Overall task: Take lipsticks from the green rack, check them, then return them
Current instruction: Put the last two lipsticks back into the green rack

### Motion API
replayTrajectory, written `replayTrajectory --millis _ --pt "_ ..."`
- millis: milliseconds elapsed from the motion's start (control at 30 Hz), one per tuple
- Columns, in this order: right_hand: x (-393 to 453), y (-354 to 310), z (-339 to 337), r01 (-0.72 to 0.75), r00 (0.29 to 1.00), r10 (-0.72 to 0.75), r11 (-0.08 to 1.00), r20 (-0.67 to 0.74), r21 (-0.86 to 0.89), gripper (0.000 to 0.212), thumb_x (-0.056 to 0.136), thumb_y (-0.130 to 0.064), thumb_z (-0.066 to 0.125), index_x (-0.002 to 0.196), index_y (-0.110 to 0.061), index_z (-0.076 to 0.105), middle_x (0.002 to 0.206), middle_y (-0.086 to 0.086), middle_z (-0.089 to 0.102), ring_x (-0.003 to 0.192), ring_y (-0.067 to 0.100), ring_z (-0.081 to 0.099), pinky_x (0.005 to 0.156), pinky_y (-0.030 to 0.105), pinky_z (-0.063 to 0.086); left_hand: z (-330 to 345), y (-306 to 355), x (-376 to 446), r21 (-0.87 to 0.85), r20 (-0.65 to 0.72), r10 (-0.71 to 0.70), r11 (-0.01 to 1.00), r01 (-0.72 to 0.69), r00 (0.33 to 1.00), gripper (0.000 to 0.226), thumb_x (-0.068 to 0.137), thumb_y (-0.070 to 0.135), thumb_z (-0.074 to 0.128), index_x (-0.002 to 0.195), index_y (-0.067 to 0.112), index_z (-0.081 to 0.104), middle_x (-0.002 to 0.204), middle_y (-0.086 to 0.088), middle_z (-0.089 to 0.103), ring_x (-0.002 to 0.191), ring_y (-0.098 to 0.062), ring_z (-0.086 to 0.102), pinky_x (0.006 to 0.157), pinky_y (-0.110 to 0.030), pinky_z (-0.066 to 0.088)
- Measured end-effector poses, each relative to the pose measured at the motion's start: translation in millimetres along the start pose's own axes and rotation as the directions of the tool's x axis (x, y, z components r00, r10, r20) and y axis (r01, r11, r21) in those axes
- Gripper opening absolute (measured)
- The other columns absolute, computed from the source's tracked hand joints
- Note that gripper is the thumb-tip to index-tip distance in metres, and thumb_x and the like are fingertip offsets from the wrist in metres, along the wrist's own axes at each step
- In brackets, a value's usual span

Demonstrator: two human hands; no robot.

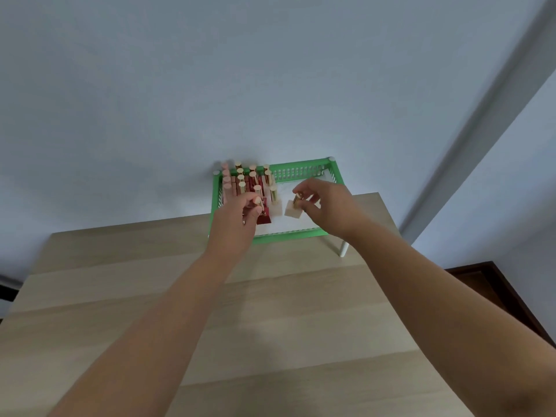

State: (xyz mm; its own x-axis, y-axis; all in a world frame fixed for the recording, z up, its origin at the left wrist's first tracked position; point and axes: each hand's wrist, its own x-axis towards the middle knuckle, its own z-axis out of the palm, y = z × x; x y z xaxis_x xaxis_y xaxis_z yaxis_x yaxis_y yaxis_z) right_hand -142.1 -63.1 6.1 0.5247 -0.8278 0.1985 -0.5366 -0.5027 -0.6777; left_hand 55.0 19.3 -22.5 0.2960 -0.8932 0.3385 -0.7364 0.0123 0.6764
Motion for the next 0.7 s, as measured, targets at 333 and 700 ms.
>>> replayTrajectory --millis 333,700 --pt "47.5 1.0 53.1 -0.058 0.985 0.070 0.995 0.156 -0.082 0.021 0.088 -0.024 0.060 0.109 -0.027 0.063 0.099 -0.006 0.068 0.090 0.015 0.060 0.079 0.031 0.050 9.1 -29.6 27.6 0.063 0.024 -0.085 0.995 0.084 0.996 0.023 0.091 0.012 0.063 0.113 0.019 0.064 0.087 0.012 0.061 0.080 -0.007 0.059 0.075 -0.019 0.045" --pt "41.4 14.0 57.4 -0.041 0.999 0.041 0.998 0.002 -0.039 0.029 0.082 -0.022 0.067 0.109 -0.025 0.058 0.094 -0.005 0.063 0.081 0.012 0.057 0.073 0.029 0.050 15.3 -30.6 28.6 0.026 0.056 -0.074 0.997 0.073 0.996 0.028 0.089 0.017 0.067 0.117 0.018 0.062 0.100 0.009 0.066 0.088 -0.005 0.062 0.081 -0.023 0.053"
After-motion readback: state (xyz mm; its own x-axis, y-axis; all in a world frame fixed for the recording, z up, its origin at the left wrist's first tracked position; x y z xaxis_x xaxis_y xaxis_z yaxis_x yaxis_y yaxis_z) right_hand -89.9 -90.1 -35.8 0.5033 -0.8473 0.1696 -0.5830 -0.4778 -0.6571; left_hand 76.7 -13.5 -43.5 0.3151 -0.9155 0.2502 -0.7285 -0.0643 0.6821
